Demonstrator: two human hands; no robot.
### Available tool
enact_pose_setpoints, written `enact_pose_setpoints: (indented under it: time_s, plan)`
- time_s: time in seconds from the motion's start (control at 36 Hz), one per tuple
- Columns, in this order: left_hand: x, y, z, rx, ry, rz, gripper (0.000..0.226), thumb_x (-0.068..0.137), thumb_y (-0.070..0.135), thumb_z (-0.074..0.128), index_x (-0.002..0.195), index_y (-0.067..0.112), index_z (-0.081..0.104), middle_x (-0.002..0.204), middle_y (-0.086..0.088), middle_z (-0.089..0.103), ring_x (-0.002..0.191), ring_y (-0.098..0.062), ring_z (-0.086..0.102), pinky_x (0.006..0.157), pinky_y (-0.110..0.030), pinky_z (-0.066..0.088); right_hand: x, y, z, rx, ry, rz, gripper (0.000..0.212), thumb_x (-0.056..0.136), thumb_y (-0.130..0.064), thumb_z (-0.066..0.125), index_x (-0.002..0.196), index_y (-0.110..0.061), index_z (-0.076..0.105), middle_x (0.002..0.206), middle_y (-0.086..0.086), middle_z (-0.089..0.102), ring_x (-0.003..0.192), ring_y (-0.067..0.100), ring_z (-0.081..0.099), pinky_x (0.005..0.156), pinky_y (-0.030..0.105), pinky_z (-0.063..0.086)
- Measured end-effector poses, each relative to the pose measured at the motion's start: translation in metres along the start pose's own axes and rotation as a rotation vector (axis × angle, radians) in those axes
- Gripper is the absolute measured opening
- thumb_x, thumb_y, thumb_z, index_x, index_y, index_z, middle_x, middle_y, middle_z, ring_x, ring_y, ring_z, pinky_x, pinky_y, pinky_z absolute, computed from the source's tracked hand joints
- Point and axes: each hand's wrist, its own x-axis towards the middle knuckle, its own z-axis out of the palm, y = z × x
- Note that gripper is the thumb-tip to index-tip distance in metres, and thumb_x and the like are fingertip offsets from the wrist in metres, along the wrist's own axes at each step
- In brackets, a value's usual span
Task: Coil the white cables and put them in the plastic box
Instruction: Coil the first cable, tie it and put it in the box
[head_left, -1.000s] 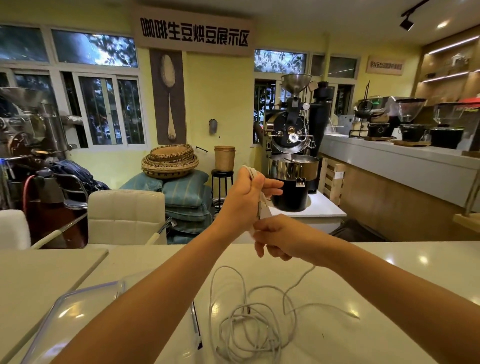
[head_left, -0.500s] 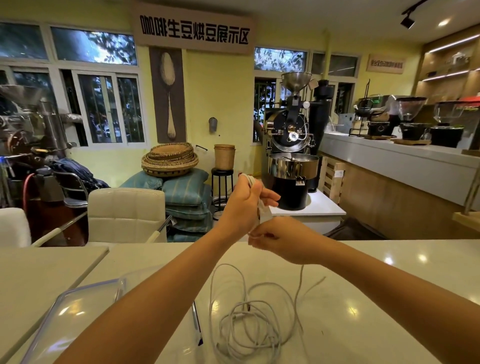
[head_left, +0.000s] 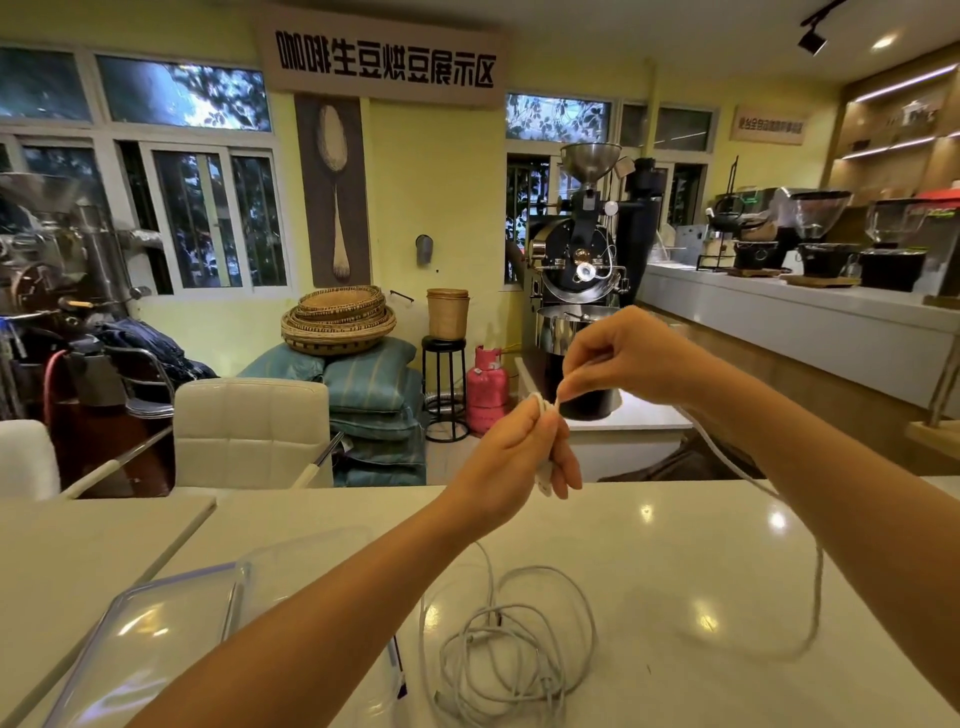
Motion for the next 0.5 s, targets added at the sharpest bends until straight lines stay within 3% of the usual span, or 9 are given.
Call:
enact_pose_setpoints:
  time_s: [0.11, 0.22, 0.31, 0.39, 0.47, 0.5]
  plan:
    - [-0.004, 0.007, 0.003, -0.067, -0.063, -0.017, 0.029, 0.099, 0.013, 0.025, 0.076, 0.012, 0.043, 0.054, 0.003, 0.062, 0.048, -0.005, 0.054, 0.054, -0.017, 0.045, 0.003, 0.007, -0.005, 0.124, 0.047, 0.039, 0.01, 0.073, -0.009, 0.069, 0.065, -0.011, 0.063, 0.062, -0.002, 0.058, 0.064, 0.013, 0.054, 0.061, 0.015, 0.043]
    - [-0.005, 0.015, 0.006, -0.109, -0.1, -0.01, 0.028, 0.099, 0.015, 0.025, 0.077, 0.014, 0.043, 0.057, 0.002, 0.062, 0.05, -0.006, 0.055, 0.056, -0.017, 0.046, 0.002, 0.018, 0.003, 0.422, 0.082, 0.063, 0.016, 0.078, -0.001, 0.061, 0.065, -0.009, 0.059, 0.047, -0.01, 0.059, 0.048, 0.003, 0.05, 0.047, 0.01, 0.039]
    - [-0.002, 0.022, 0.006, -0.164, -0.091, 0.016, 0.028, 0.099, 0.015, 0.024, 0.078, 0.013, 0.043, 0.057, 0.001, 0.063, 0.051, -0.007, 0.055, 0.056, -0.016, 0.047, 0.001, 0.023, 0.017, 0.727, 0.097, 0.078, 0.015, 0.076, -0.016, 0.06, 0.064, -0.008, 0.058, 0.042, -0.008, 0.054, 0.042, 0.003, 0.042, 0.043, 0.011, 0.035]
    - [0.003, 0.028, 0.006, -0.195, -0.071, 0.056, 0.027, 0.099, 0.014, 0.023, 0.083, 0.008, 0.044, 0.061, -0.001, 0.061, 0.051, -0.007, 0.055, 0.057, -0.015, 0.047, 0.002, 0.024, 0.039, 1.005, 0.124, 0.088, 0.017, 0.061, -0.033, 0.063, 0.057, -0.017, 0.068, 0.048, -0.007, 0.056, 0.046, 0.005, 0.05, 0.045, 0.013, 0.042]
    - [0.007, 0.031, 0.007, -0.186, -0.024, 0.089, 0.029, 0.099, 0.015, 0.024, 0.081, 0.007, 0.046, 0.063, -0.005, 0.059, 0.053, -0.007, 0.056, 0.057, -0.014, 0.048, 0.001, 0.022, 0.062, 1.187, 0.13, 0.106, 0.032, 0.083, -0.027, 0.05, 0.058, -0.021, 0.069, 0.054, -0.003, 0.062, 0.053, 0.007, 0.06, 0.05, 0.017, 0.05]
    - [0.009, 0.031, 0.006, -0.178, -0.006, 0.096, 0.03, 0.099, 0.015, 0.025, 0.078, 0.009, 0.046, 0.061, -0.002, 0.061, 0.052, -0.006, 0.056, 0.057, -0.014, 0.048, 0.001, 0.025, 0.073, 1.2, 0.127, 0.112, 0.031, 0.082, -0.034, 0.052, 0.059, -0.021, 0.069, 0.056, -0.002, 0.061, 0.056, 0.008, 0.059, 0.053, 0.018, 0.049]
